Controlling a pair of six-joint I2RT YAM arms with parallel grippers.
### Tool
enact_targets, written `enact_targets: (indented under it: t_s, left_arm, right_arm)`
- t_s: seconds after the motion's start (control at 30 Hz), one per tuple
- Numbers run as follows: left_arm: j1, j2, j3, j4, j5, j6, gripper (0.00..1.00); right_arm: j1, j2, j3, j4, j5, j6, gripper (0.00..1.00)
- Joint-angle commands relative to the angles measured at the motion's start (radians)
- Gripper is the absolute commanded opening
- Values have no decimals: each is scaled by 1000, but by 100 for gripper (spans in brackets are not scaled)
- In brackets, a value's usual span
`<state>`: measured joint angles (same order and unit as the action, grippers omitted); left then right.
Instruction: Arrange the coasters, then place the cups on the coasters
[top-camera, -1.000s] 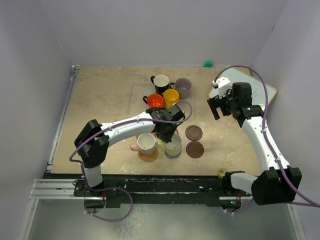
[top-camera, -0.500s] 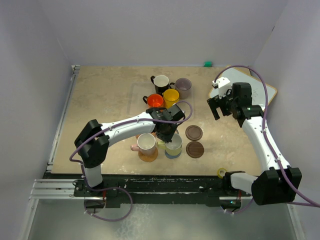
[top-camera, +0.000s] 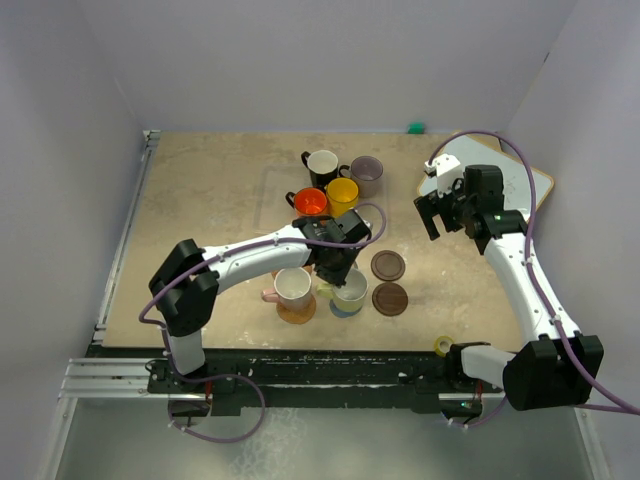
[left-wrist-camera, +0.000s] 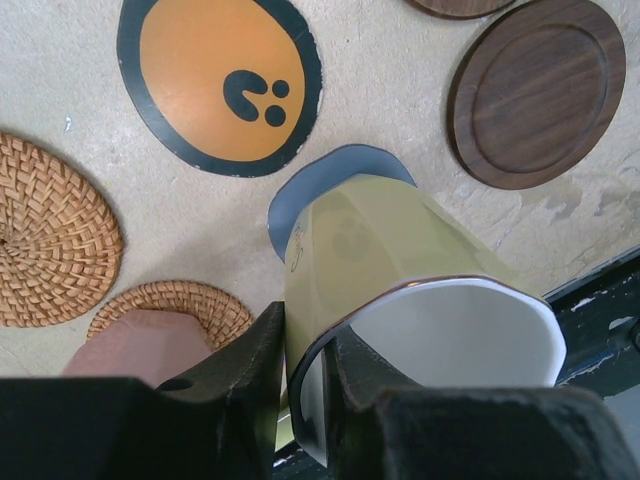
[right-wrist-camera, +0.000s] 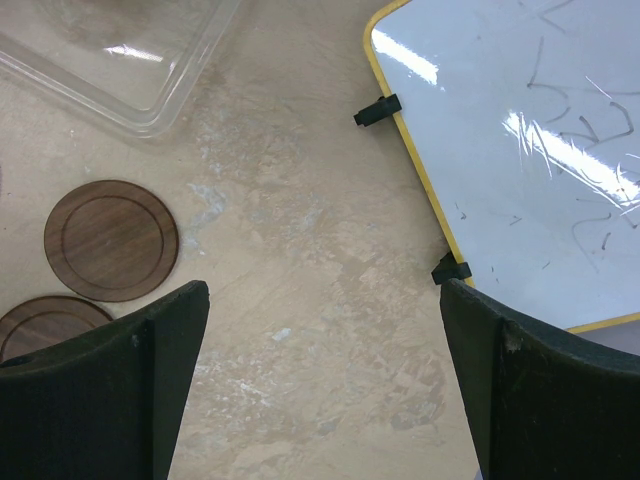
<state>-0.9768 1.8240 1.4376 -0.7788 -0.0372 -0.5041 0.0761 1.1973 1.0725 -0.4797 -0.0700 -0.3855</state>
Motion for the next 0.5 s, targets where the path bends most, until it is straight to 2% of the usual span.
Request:
enact_targets:
  t_s: [0.0,0.17,0.47]
  left_arm:
    - [-1,-45,-10,36,5,9,19]
    - [-1,-56,-11,38,6,12,23]
    - [-1,-76,-17,35,18,6,24]
  right_arm:
    - [-4,-31,3,15,-13,-8,100]
    - [-4,-28,3,13,-14,-8,100]
    - [-4,-27,3,12,-13,-9,100]
